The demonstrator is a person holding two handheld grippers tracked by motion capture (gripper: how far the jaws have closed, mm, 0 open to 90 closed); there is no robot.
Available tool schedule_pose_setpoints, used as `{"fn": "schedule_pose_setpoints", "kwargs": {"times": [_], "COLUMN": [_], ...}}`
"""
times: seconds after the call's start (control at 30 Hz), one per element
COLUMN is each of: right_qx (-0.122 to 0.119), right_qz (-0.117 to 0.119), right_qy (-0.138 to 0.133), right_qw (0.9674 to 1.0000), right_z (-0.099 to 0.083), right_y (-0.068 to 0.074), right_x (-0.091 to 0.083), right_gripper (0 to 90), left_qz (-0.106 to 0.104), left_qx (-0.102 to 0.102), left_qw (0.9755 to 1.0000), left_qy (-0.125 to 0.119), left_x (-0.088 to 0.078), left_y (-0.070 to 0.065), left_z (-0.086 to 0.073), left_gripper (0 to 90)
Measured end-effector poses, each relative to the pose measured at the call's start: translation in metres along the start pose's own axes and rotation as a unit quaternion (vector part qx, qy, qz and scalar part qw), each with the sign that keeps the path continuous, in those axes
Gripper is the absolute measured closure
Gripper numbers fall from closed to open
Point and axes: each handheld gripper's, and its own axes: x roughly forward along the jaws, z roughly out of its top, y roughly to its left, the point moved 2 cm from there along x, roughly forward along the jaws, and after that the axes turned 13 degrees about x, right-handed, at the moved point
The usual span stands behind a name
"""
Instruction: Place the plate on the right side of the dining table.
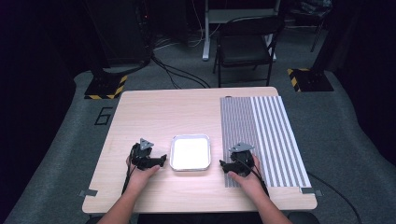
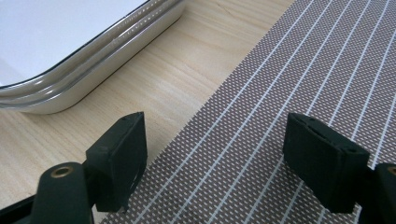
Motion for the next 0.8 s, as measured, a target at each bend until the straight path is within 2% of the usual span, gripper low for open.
{"fn": "schedule_pose_setpoints", "kwargs": {"times": [0.67,0.8], "right_qx": [0.003,0.001], "right_qz": [0.000,0.001], "right_qy": [0.000,0.003], "right_qw": [1.0000,1.0000], "right_z": [-0.0001,-0.0002], "right_y": [0.0003,0.0010], "right_x": [0.0000,0.0004], "right_gripper": [20.6,17.0], "left_qz": [0.004,0.005], "left_qx": [-0.005,-0.006], "left_qw": [1.0000,1.0000], "left_qy": [-0.003,-0.003], "left_x": [0.0005,0.0004], "left_y": [-0.0003,-0.0003], "left_z": [0.0003,0.0003], "left_gripper": [13.9,14.5]}}
